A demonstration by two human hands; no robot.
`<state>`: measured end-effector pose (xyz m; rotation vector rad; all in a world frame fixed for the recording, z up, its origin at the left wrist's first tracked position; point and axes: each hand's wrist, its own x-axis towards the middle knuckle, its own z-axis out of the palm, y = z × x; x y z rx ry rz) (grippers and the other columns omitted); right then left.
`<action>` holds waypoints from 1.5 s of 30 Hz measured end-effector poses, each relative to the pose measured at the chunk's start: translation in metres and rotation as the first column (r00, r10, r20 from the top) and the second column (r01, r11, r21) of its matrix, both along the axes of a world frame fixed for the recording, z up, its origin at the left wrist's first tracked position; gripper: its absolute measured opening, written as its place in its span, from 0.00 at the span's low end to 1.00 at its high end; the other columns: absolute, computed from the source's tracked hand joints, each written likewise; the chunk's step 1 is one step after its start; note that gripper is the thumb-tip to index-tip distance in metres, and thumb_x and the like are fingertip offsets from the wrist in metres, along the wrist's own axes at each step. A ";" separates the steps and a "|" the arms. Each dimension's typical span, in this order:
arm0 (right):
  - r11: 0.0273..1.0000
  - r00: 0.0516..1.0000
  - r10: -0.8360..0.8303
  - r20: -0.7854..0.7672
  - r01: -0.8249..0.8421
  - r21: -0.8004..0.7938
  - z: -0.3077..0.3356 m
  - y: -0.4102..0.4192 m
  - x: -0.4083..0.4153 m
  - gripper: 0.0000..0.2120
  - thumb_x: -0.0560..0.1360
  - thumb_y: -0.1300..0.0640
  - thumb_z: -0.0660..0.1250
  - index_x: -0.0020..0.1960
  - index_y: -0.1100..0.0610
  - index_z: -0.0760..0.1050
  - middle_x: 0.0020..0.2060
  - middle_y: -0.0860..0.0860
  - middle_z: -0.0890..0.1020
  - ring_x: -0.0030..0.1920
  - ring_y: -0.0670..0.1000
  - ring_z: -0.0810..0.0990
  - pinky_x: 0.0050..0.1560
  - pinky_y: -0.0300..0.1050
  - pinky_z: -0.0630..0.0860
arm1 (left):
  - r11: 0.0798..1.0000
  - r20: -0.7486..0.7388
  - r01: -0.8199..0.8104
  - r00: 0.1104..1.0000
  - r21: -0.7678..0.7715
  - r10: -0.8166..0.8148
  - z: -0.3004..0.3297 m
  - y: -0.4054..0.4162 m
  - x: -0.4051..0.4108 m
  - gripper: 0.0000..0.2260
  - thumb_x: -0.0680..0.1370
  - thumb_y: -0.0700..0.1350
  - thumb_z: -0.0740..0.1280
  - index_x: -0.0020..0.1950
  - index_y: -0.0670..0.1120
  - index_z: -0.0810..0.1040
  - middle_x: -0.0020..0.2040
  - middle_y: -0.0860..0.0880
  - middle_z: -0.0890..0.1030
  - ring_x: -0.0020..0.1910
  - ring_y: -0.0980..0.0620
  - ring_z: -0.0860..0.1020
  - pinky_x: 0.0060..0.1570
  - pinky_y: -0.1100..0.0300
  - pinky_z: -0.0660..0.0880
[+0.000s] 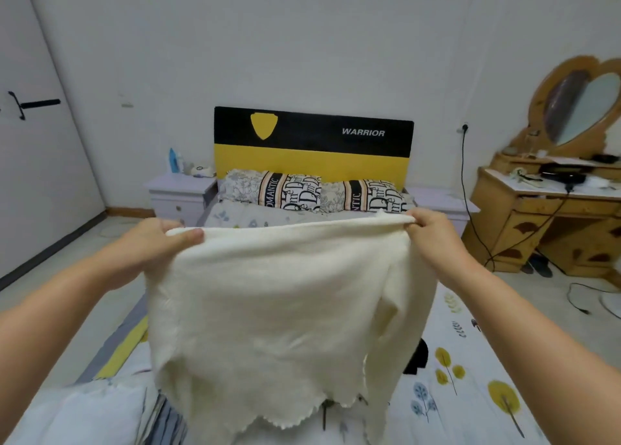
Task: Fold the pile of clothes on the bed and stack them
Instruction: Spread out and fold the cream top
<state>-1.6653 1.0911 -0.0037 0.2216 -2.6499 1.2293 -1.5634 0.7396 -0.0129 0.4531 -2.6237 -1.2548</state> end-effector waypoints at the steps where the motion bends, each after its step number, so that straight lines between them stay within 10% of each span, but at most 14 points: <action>1: 0.996 0.998 -0.003 -0.065 0.009 0.094 0.008 0.004 0.001 0.10 0.77 0.66 0.56 0.46 0.63 0.76 0.40 0.58 0.78 0.44 0.58 0.75 0.40 0.47 0.65 | 0.999 0.009 0.040 0.999 -0.003 -0.040 0.005 -0.001 0.002 0.14 0.75 0.48 0.67 0.37 0.38 0.75 0.31 0.45 0.76 0.30 0.51 0.71 0.31 0.60 0.63; 10: 0.919 0.816 0.048 -0.576 0.189 0.345 0.103 0.039 0.049 0.09 0.79 0.59 0.58 0.44 0.62 0.72 0.40 0.65 0.77 0.42 0.63 0.74 0.41 0.56 0.70 | 0.995 -0.430 -0.031 0.903 -0.096 -0.014 0.078 0.013 0.024 0.07 0.76 0.45 0.68 0.44 0.40 0.77 0.40 0.36 0.78 0.37 0.44 0.76 0.42 0.46 0.75; 15: 0.953 0.678 0.031 -0.735 0.203 0.227 0.148 0.060 0.058 0.08 0.76 0.54 0.59 0.39 0.52 0.68 0.30 0.52 0.72 0.35 0.55 0.71 0.33 0.47 0.68 | 0.991 -0.621 -0.072 0.784 -0.116 -0.015 0.132 0.008 0.039 0.10 0.65 0.61 0.68 0.36 0.55 0.78 0.31 0.54 0.79 0.27 0.58 0.75 0.24 0.70 0.71; 18: 0.973 0.686 -0.023 -0.728 0.181 0.140 0.148 0.063 0.054 0.06 0.75 0.51 0.61 0.47 0.51 0.74 0.38 0.52 0.76 0.40 0.56 0.76 0.40 0.49 0.75 | 0.985 -0.619 -0.113 0.785 -0.134 0.006 0.138 0.013 0.037 0.09 0.64 0.62 0.67 0.35 0.58 0.78 0.31 0.54 0.78 0.27 0.60 0.75 0.27 0.66 0.73; 27: 0.961 0.981 0.032 -0.193 0.023 0.274 -0.039 0.052 0.030 0.06 0.77 0.61 0.62 0.42 0.53 0.71 0.35 0.52 0.76 0.41 0.56 0.74 0.37 0.47 0.67 | 0.980 -0.213 0.086 0.969 -0.181 -0.124 -0.030 0.049 -0.003 0.12 0.75 0.38 0.68 0.33 0.49 0.75 0.28 0.52 0.75 0.29 0.59 0.72 0.31 0.61 0.66; 32: 0.948 0.982 -0.021 0.185 -0.039 0.315 -0.172 0.051 0.015 0.06 0.78 0.60 0.60 0.44 0.51 0.69 0.35 0.49 0.75 0.40 0.53 0.74 0.36 0.45 0.67 | 0.974 0.078 0.202 0.978 -0.105 -0.195 -0.151 0.055 -0.017 0.14 0.74 0.37 0.68 0.33 0.52 0.74 0.32 0.52 0.76 0.34 0.53 0.73 0.33 0.66 0.64; 45: 0.941 0.933 -0.092 0.348 -0.033 0.338 -0.330 0.023 -0.089 0.09 0.80 0.58 0.57 0.45 0.61 0.71 0.35 0.55 0.76 0.38 0.55 0.74 0.34 0.45 0.64 | 0.980 0.190 0.019 0.982 -0.199 0.019 -0.317 0.045 -0.125 0.08 0.75 0.48 0.68 0.39 0.46 0.78 0.32 0.53 0.77 0.34 0.56 0.74 0.32 0.63 0.65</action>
